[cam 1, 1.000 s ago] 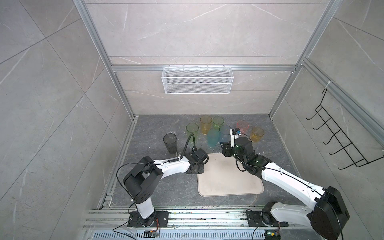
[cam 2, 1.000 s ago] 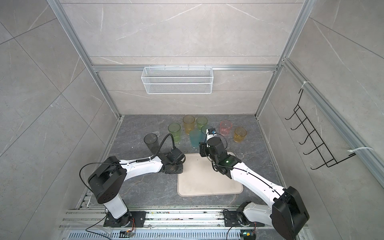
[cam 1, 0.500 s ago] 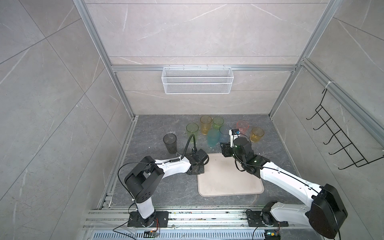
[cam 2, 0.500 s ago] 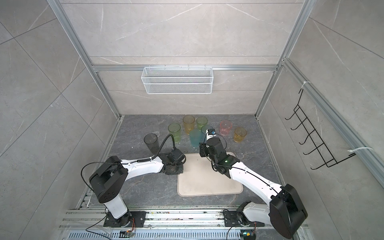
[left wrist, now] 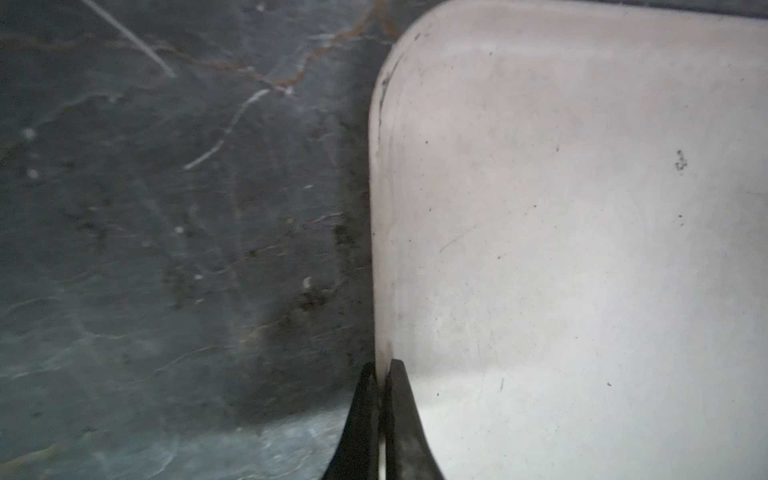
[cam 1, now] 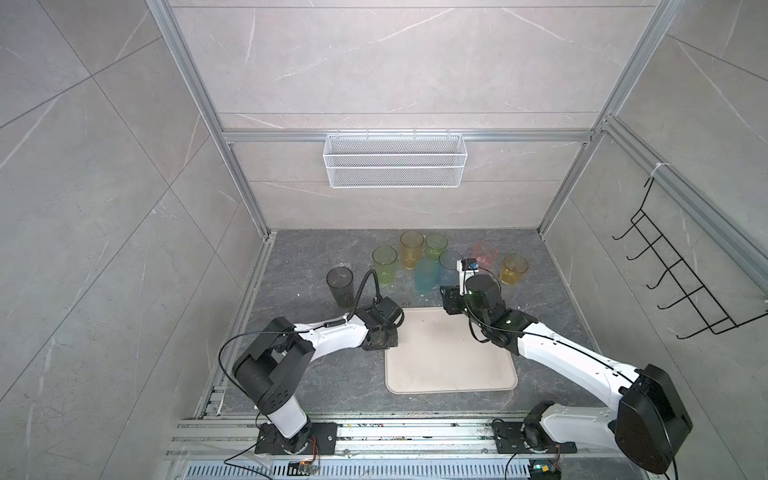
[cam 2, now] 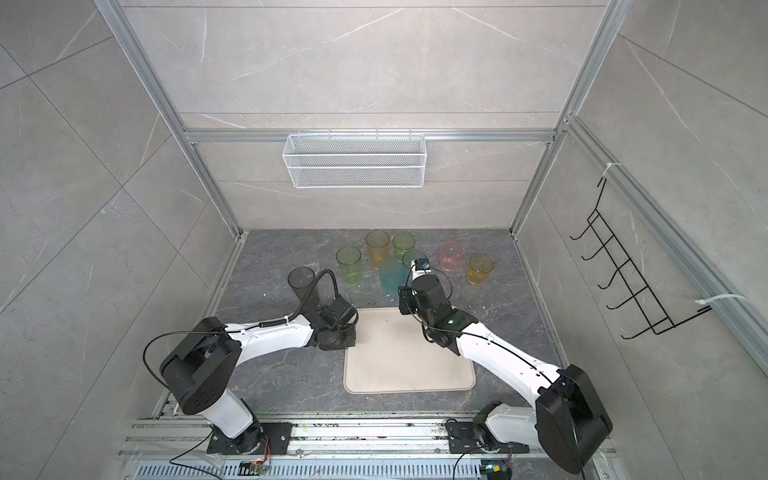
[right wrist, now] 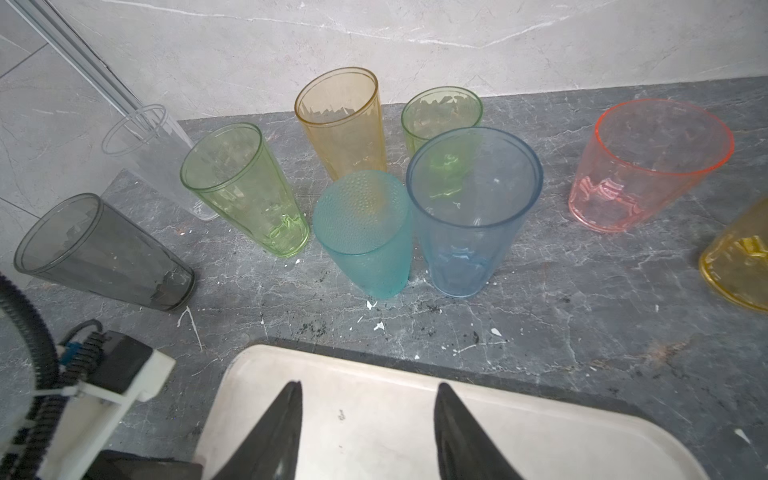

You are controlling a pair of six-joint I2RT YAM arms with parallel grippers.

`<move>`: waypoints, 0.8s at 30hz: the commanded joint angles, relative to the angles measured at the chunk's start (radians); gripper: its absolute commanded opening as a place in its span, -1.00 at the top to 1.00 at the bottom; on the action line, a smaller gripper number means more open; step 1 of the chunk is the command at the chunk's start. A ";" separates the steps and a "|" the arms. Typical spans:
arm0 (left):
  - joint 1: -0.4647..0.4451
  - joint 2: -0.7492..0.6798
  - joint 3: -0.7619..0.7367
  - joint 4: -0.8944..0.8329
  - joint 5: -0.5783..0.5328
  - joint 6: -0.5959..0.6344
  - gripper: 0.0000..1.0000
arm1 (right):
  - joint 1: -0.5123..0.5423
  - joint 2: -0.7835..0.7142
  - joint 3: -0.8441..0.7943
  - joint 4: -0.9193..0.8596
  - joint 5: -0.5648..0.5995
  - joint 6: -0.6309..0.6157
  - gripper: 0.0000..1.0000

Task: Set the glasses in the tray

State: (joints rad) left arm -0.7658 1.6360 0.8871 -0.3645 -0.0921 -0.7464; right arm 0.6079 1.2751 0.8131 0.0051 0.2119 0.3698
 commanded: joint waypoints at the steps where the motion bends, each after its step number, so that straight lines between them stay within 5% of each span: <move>1: 0.038 -0.058 -0.036 -0.053 0.005 0.074 1.00 | -0.004 0.008 -0.002 0.019 -0.008 0.001 -0.07; 12: 0.101 -0.070 -0.053 -0.057 0.094 0.268 1.00 | -0.003 0.015 -0.001 0.021 -0.014 0.003 -0.06; 24: 0.144 -0.064 -0.030 -0.054 0.105 0.258 0.88 | -0.003 0.021 0.000 0.020 -0.012 0.001 -0.06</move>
State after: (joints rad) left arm -0.6254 1.5799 0.8333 -0.3782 0.0143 -0.5129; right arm 0.6071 1.2873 0.8131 0.0051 0.2020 0.3698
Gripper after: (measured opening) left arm 0.058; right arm 0.530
